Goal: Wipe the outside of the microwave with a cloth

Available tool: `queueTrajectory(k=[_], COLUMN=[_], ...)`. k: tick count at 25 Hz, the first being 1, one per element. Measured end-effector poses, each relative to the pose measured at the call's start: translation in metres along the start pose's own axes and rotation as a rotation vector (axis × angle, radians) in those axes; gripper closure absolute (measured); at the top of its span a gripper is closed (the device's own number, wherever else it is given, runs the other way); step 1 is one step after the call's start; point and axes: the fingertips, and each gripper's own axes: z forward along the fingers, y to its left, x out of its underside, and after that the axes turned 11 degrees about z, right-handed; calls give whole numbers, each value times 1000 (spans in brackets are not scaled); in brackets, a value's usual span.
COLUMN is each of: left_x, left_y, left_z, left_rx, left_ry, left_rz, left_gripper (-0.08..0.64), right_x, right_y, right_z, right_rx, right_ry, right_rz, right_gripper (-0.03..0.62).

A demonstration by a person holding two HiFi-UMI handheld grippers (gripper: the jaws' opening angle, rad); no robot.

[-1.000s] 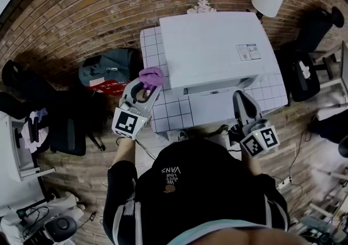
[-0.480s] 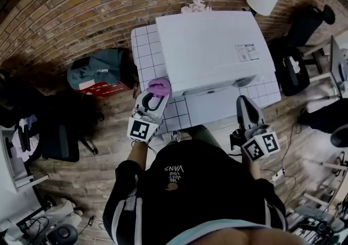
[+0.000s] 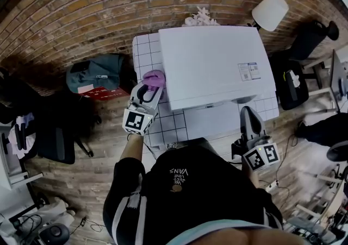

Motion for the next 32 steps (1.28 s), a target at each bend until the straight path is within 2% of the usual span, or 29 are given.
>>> queueTrajectory(k=[4,9,16,24,32], left_x=[3,10,17,15,6], left_y=[33,75,112,114,83], left_z=[32,67,101,101,56], left_rx=[-36,-103,-151,-169,-149], left_ry=[-9,-14,1,13,10], left_rz=[26,24,22,27,16], left_gripper=[419,419,419,419,419], right_x=[-10,-18,-28,-28,-12], right_y=[-16,-34,-57,-59,-32], right_z=[5,11,11,12,16], right_rx=[29,54,89,62,-20], right_ry=[1,5,4,14,39], right_rz=[1,-3,-1,4,5], right_gripper=[588,588,588,588,588])
